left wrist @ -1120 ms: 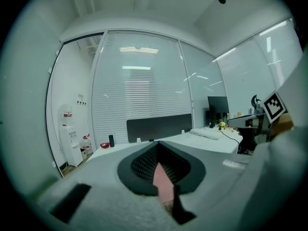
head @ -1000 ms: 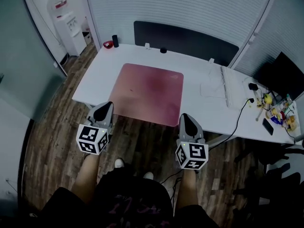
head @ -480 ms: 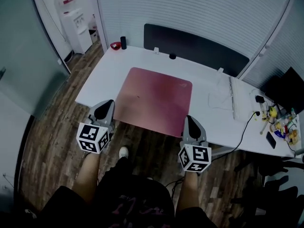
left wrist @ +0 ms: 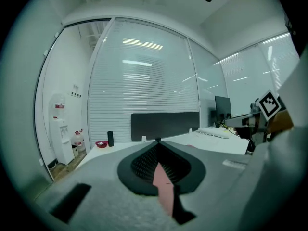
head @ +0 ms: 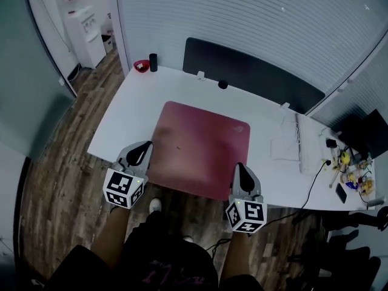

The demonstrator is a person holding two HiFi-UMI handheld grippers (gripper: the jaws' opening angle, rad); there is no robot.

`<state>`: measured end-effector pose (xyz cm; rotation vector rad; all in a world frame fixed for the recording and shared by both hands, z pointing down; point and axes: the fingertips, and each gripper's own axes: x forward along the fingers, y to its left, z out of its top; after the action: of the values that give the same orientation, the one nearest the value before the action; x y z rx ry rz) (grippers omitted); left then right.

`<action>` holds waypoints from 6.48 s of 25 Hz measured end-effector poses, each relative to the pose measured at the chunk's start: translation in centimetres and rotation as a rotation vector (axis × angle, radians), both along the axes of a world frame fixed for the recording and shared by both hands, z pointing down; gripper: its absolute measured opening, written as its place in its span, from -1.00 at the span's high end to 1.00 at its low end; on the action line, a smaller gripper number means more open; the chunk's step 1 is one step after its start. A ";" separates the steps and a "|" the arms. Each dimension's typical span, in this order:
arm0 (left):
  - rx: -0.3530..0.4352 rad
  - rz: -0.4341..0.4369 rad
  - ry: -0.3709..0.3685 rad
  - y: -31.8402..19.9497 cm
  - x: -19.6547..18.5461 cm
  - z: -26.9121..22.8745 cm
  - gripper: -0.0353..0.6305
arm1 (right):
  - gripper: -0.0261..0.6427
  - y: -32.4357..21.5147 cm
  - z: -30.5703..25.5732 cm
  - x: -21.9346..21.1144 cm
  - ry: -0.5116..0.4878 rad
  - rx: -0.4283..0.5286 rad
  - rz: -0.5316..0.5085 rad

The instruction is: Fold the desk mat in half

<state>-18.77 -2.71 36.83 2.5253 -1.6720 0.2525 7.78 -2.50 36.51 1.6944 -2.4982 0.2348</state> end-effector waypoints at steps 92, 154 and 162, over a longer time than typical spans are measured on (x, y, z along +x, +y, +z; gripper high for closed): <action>-0.307 0.373 -0.330 -1.1 7.9 17.2 0.89 | 0.63 -1.4 16.3 -2.6 0.282 -0.275 -0.326; -0.159 0.893 -0.755 -2.4 13.3 12.7 0.82 | 0.84 -2.1 12.5 -5.0 0.541 -0.221 -0.794; -0.137 0.907 -0.823 -7.7 13.7 11.2 0.82 | 0.83 -7.5 11.0 -4.6 0.634 -0.164 -0.801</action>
<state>-5.06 -10.44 48.02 3.0544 -0.3833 1.5526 3.14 -10.01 47.47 0.4850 -2.3234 -0.1512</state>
